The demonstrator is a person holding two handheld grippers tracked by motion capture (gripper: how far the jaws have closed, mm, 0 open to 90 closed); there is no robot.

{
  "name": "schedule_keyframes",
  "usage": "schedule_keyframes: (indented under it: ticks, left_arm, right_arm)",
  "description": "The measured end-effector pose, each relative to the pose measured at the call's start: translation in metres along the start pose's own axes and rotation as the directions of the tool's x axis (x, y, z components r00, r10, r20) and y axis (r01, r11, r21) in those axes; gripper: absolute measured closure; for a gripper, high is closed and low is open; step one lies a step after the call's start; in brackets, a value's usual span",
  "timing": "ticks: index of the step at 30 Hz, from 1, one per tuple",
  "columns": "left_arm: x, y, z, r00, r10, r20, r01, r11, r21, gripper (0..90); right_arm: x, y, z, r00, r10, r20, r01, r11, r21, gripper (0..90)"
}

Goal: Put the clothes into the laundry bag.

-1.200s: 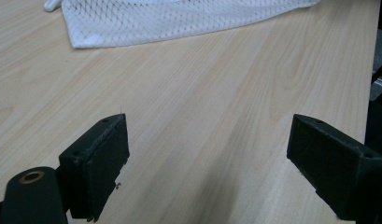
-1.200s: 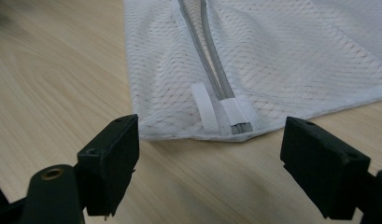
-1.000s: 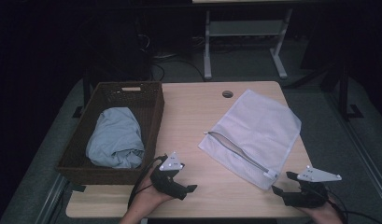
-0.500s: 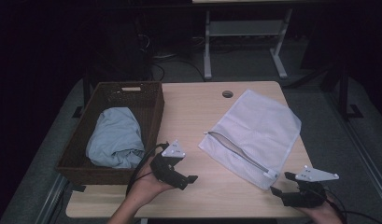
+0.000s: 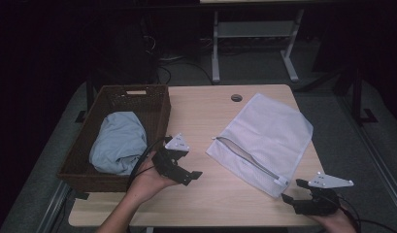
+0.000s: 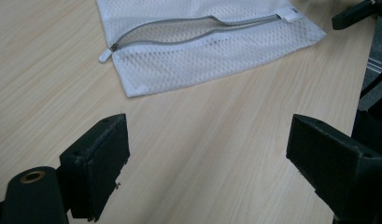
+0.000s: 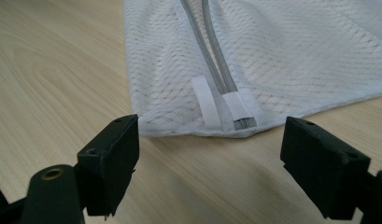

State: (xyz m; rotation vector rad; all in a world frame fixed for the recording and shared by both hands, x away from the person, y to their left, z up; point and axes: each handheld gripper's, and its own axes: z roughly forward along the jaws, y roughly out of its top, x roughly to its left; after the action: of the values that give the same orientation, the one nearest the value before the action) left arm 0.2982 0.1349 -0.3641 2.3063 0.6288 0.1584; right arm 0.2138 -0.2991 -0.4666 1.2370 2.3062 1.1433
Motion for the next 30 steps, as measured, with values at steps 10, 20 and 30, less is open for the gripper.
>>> schedule_keyframes:
  ticks: [10,20,30]
  left_arm:
    - [0.018,0.006,-0.008,0.9998,-0.006,-0.017,0.006,0.9998,0.019,12.8]
    - [0.039,0.008,-0.024,0.9975,-0.025,-0.066,0.027,0.9992,0.028,12.8]
    - [0.069,0.01,-0.045,0.9884,-0.061,-0.139,0.068,0.9966,0.045,12.8]
  right_arm:
    - [-0.001,-0.001,-0.001,1.0,0.002,0.004,-0.002,1.0,0.003,18.8]
    - [-0.001,-0.002,-0.001,1.0,0.001,0.008,-0.001,1.0,0.002,18.9]
    - [-0.002,-0.003,-0.002,0.9999,0.008,0.012,-0.008,1.0,0.002,18.9]
